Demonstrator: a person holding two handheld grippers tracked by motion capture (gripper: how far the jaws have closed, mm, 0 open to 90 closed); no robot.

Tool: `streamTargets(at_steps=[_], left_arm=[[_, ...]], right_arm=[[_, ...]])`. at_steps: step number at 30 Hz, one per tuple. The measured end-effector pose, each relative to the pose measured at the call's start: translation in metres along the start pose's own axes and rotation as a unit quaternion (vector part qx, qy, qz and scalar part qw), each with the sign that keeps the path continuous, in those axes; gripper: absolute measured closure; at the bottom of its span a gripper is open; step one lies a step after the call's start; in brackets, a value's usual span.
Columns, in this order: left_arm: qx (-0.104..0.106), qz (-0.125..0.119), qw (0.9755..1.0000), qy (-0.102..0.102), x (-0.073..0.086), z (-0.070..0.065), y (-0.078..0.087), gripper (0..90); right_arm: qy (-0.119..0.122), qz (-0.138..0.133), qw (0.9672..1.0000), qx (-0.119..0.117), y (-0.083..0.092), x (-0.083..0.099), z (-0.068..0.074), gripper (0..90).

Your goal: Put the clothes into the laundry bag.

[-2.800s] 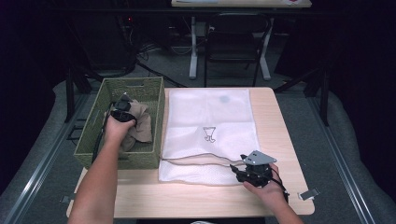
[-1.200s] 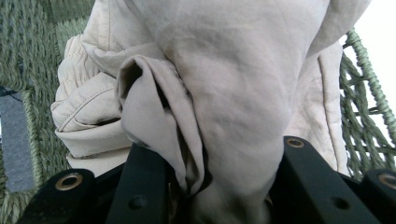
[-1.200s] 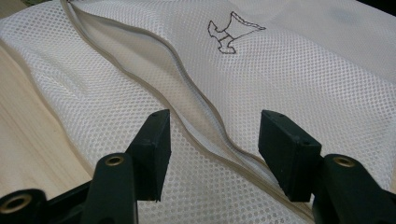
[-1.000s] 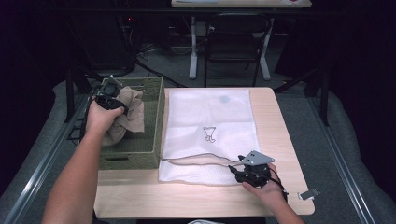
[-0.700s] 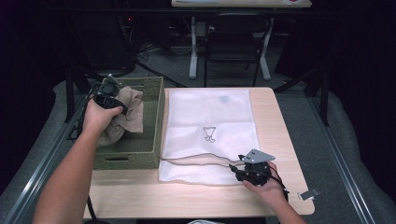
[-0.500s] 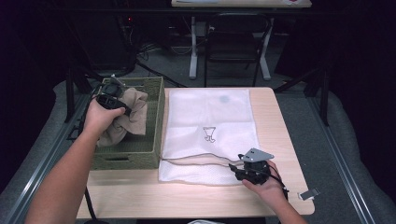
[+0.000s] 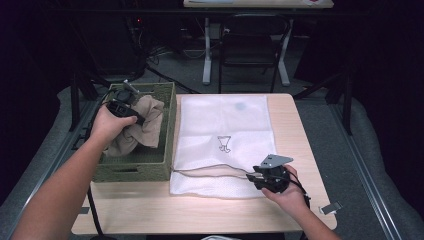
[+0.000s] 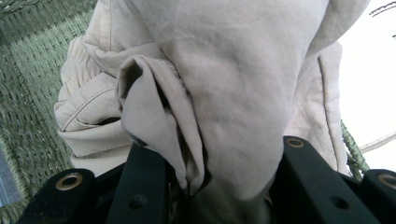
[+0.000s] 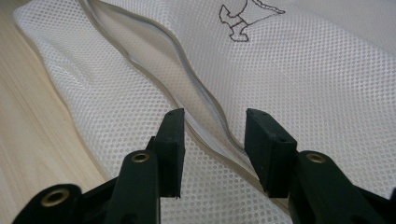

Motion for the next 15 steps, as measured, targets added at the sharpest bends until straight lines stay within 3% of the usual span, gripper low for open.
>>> streamTargets(at_steps=[6, 11, 15], left_arm=[[-0.001, -0.009, 1.0000, -0.001, 0.001, 0.002, 0.007, 67.0], [0.007, -0.019, 0.9998, 0.005, 0.002, 0.004, 0.012, 67.0], [-0.002, -0.022, 0.9997, 0.009, 0.003, 0.007, 0.015, 67.2]], right_arm=[[-0.014, 0.026, 0.9994, -0.015, -0.004, -0.003, -0.011, 61.6], [-0.004, 0.035, 0.9992, -0.020, -0.006, -0.009, -0.014, 64.8], [0.010, 0.045, 0.9988, -0.016, -0.010, -0.015, -0.016, 66.9]])
Point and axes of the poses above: each handheld gripper's, and its own axes: y roughly backward along the jaws, x roughly out of its underside, z roughly to its left, the point moved 5 cm from there along -y, roughly forward along the jaws, and after that the axes turned 1 degree about -z, right-handed, at the moved point
